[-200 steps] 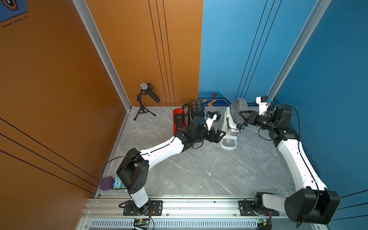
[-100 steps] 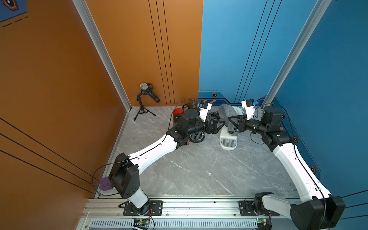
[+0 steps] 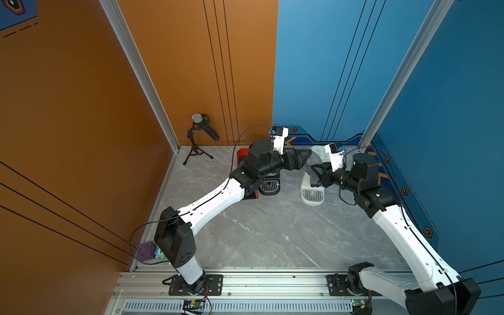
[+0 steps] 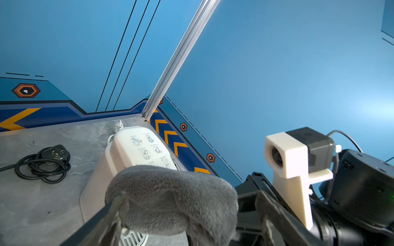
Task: Wipe the surface of a coffee machine
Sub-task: Adjust the cleaning item.
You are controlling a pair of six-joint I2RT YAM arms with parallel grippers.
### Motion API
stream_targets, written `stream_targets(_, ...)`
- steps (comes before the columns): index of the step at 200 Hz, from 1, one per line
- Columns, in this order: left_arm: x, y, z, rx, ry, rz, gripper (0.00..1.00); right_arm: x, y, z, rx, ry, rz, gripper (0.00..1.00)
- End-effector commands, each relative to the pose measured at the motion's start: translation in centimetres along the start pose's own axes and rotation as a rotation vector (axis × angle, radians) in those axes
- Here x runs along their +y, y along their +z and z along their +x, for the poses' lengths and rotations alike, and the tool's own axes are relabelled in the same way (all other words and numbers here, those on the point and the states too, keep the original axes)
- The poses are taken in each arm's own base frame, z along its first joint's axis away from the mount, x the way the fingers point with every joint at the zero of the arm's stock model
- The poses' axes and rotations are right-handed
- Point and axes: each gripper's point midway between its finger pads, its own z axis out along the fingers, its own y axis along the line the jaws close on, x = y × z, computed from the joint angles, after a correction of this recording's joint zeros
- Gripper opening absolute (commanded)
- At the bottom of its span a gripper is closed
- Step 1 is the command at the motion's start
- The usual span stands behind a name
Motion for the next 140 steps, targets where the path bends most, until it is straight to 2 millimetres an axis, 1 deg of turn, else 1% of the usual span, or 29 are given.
stream_targets(1,-0.8,1.2,0.6,0.017,-0.029,0.035,0.95,0.3,-0.5,-1.0,-0.054,-0.046,0.016,0.19)
stream_targets(49,0.1,2.6,2.0,0.046,-0.055,0.025,0.95,1.3,-1.3,-2.3,-0.126,-0.065,0.000,0.19)
stream_targets(73,0.2,3.4,3.4,0.084,-0.082,0.038,0.95,1.3,-1.6,-2.9,-0.169,-0.050,0.006,0.19)
stream_targets(85,-0.1,3.7,4.1,0.103,-0.082,0.052,0.95,1.4,-1.7,-3.1,-0.183,-0.046,-0.002,0.19)
stream_targets(108,-0.9,4.1,5.1,0.138,-0.080,0.089,0.94,1.3,-1.5,-3.0,-0.186,-0.043,0.001,0.19)
stream_targets(140,-1.2,4.3,5.6,0.159,-0.097,0.109,0.88,0.6,-1.5,-2.7,-0.199,-0.033,0.043,0.19)
